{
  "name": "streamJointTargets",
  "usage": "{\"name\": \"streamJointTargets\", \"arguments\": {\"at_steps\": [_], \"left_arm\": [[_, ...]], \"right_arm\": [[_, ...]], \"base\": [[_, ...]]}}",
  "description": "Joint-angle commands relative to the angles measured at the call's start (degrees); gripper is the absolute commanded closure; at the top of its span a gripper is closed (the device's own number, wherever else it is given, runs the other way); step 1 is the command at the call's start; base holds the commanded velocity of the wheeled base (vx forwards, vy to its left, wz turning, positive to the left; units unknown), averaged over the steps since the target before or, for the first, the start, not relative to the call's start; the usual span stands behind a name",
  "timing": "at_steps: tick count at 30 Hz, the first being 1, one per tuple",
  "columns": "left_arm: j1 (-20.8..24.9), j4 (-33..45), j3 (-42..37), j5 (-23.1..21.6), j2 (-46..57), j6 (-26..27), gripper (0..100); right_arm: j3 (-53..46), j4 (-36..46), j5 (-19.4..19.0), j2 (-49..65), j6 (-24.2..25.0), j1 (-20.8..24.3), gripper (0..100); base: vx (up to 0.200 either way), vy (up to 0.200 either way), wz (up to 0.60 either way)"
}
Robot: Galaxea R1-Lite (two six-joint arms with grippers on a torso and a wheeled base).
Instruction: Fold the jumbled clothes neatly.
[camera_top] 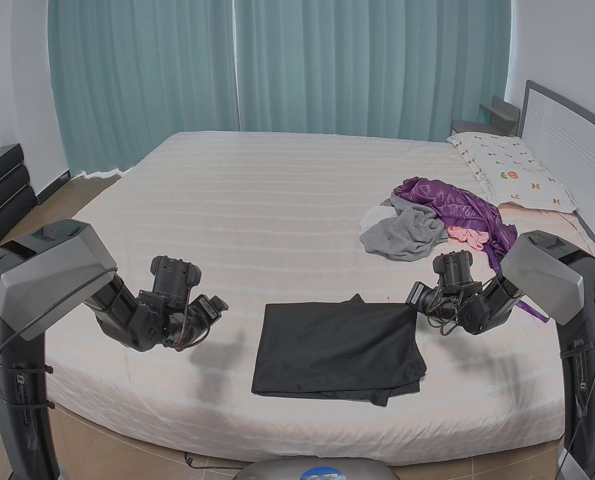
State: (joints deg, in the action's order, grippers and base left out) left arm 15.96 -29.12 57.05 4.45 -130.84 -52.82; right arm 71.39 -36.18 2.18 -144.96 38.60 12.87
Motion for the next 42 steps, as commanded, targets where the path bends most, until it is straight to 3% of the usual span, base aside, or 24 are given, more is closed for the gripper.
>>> {"name": "streamJointTargets", "arguments": {"at_steps": [1, 12, 18, 27, 28, 35, 42], "left_arm": [[2.59, 0.82, 8.43, 1.09, -6.18, 0.88, 0], [9.97, 8.82, 27.06, 1.79, -14.71, 3.16, 0], [10.85, 9.26, 31.45, 7.15, -18.75, 3.16, 0], [10.85, 12.6, 38.57, 7.5, -22.18, 3.25, 0], [10.94, 13.65, 39.8, 7.5, -22.79, 3.25, 100], [10.67, 17.26, 43.41, 7.77, -23.93, 3.08, 100], [10.06, 16.99, 43.49, 13.3, -23.67, -0.18, 100]], "right_arm": [[-0.11, -0.03, 0.1, 0.11, 0.87, 0.93, 100], [-0.37, -0.03, 0.54, 0.55, 0.96, 1.98, 100], [-0.28, -0.03, 0.72, 0.64, 1.48, 2.51, 100], [-0.37, -0.03, 2.04, 0.47, 1.57, 2.42, 100], [-0.37, -0.03, 2.04, 0.47, 1.57, 2.42, 100], [-0.28, -0.03, 2.04, 0.29, 1.57, 2.42, 100], [0.51, -0.12, 2.04, -0.24, 1.57, 1.8, 100]], "base": [[0.0, 0.0, 0.0], [0.0, 0.0, 0.0], [0.0, 0.0, 0.0], [0.0, 0.0, 0.0], [0.0, 0.0, 0.0], [0.0, 0.0, 0.0], [0.0, 0.0, 0.0]]}}
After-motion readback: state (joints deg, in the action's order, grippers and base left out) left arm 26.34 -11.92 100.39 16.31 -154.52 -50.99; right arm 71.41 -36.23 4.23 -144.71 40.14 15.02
